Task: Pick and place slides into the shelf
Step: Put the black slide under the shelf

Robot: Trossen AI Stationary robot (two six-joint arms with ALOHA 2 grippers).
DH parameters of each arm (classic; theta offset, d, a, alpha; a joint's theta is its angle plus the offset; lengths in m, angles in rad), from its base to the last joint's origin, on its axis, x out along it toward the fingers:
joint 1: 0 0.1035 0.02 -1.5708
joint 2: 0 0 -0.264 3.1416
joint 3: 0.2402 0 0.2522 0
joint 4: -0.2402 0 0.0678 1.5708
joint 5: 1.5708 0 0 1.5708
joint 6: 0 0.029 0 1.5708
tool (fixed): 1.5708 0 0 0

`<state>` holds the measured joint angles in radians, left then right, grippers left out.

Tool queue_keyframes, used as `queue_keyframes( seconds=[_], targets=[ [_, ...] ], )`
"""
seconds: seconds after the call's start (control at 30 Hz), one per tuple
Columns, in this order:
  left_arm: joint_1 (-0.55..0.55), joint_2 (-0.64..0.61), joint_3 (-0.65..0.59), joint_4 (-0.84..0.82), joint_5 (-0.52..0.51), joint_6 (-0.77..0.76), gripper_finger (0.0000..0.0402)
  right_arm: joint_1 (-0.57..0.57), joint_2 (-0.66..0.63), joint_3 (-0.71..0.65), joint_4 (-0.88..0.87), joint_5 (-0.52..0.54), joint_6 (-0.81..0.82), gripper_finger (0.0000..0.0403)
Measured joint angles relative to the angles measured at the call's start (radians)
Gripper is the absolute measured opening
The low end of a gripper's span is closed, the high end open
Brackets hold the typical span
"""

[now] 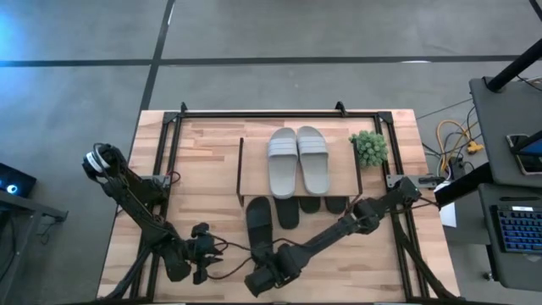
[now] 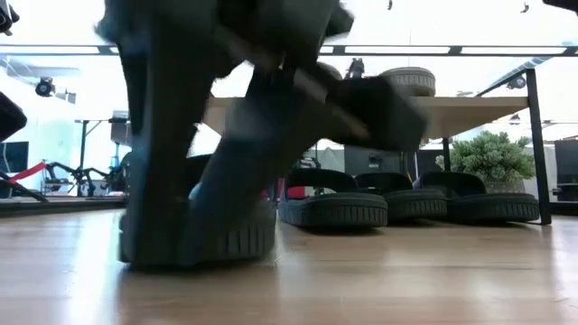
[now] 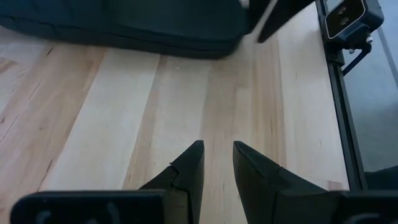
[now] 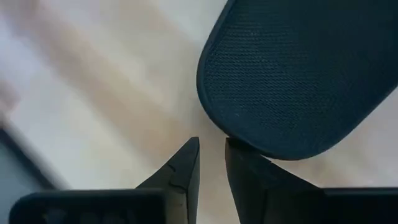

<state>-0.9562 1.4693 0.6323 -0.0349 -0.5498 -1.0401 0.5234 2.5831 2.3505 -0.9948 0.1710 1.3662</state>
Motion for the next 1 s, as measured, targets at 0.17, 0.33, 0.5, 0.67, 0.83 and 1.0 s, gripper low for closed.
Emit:
queue_keyframes(
  seconds=[0.17, 0.33, 0.5, 0.67, 0.83, 1.0],
  targets=[
    [0.0, 0.0, 0.0, 0.001, 0.0, -0.001, 0.007, -0.046, 0.019, 0.0, -0.027, 0.049, -0.075, 0.0068],
    [0.0, 0.0, 0.001, 0.003, 0.001, -0.002, 0.007, -0.097, 0.025, 0.002, -0.045, 0.105, -0.139, 0.0068],
    [0.0, 0.0, 0.002, 0.011, 0.008, -0.004, 0.007, -0.139, 0.027, 0.001, -0.05, 0.168, -0.183, 0.0068],
    [0.0, 0.0, 0.002, 0.011, 0.01, -0.025, 0.007, -0.169, 0.029, -0.001, -0.083, 0.271, -0.197, 0.0068],
    [0.0, 0.0, 0.002, 0.011, 0.017, -0.027, 0.007, -0.195, 0.028, -0.001, -0.074, 0.282, -0.246, 0.0068],
    [0.0, 0.0, 0.002, 0.011, 0.018, -0.027, 0.007, -0.219, 0.028, -0.001, -0.07, 0.283, -0.303, 0.0068]
  ],
)
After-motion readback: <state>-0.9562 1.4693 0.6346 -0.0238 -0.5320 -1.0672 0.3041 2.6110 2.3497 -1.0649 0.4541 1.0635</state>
